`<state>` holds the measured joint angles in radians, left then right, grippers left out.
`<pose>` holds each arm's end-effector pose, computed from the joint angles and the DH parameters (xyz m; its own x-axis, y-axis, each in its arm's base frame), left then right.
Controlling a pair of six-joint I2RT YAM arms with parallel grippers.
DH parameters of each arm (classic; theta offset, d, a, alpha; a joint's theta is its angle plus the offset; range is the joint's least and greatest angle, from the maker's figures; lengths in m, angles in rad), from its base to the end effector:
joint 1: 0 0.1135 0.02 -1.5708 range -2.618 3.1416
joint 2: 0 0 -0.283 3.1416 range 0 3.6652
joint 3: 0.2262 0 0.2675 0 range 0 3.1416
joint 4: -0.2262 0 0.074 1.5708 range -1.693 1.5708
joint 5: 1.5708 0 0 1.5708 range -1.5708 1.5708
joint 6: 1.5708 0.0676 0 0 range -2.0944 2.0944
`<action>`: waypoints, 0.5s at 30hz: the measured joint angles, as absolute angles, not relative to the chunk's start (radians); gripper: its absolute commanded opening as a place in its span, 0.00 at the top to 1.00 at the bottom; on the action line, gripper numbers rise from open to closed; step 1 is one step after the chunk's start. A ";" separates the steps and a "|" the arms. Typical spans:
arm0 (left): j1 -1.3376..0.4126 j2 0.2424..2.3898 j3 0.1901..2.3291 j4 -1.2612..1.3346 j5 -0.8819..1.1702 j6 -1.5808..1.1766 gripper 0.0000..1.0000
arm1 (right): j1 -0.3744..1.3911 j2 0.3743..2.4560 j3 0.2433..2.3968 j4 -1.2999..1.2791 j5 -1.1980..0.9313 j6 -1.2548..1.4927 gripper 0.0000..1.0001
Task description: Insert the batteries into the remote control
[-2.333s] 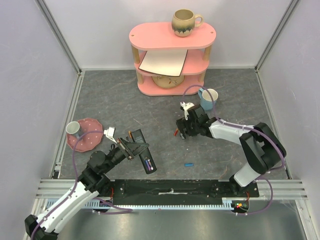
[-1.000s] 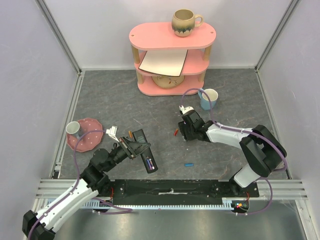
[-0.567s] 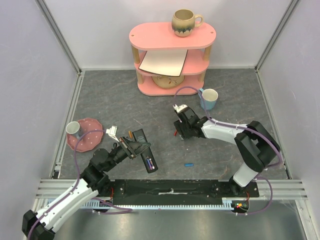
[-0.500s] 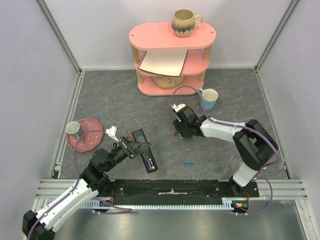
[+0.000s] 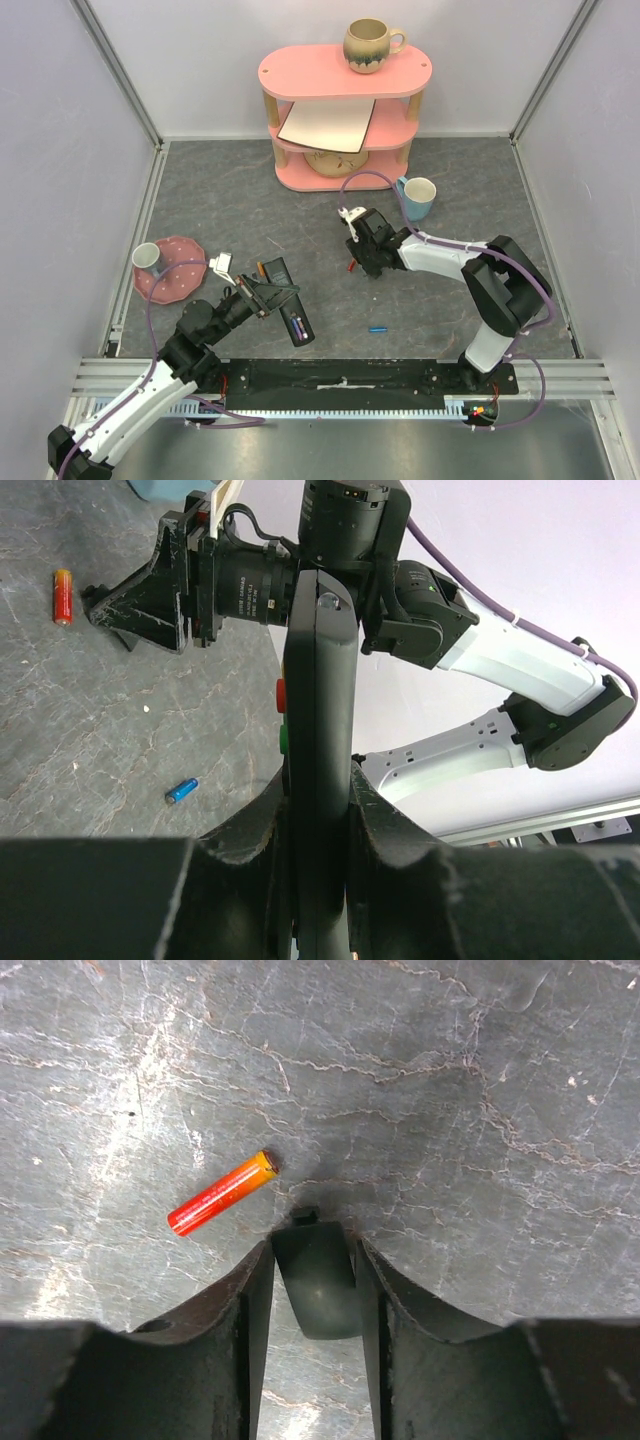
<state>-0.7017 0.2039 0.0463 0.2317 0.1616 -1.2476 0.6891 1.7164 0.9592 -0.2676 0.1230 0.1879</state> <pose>0.1076 -0.1052 0.1996 -0.7024 -0.6317 -0.3280 0.2949 0.1612 -0.9418 0.2870 0.2257 0.1375 -0.7567 -0.3832 -0.5297 -0.4484 0.8938 -0.0060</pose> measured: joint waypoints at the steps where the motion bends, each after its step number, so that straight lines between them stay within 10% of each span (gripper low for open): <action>1: -0.702 0.204 0.046 0.232 0.162 -1.248 0.98 | 0.689 1.716 0.959 -0.268 0.114 0.193 0.58; 7: -0.702 0.202 0.046 0.232 0.160 -1.248 0.98 | 0.685 1.713 0.943 -0.245 0.097 0.284 0.71; 15: -0.702 0.225 0.046 0.233 0.160 -1.248 0.98 | 0.683 1.701 0.918 -0.210 0.107 0.376 0.49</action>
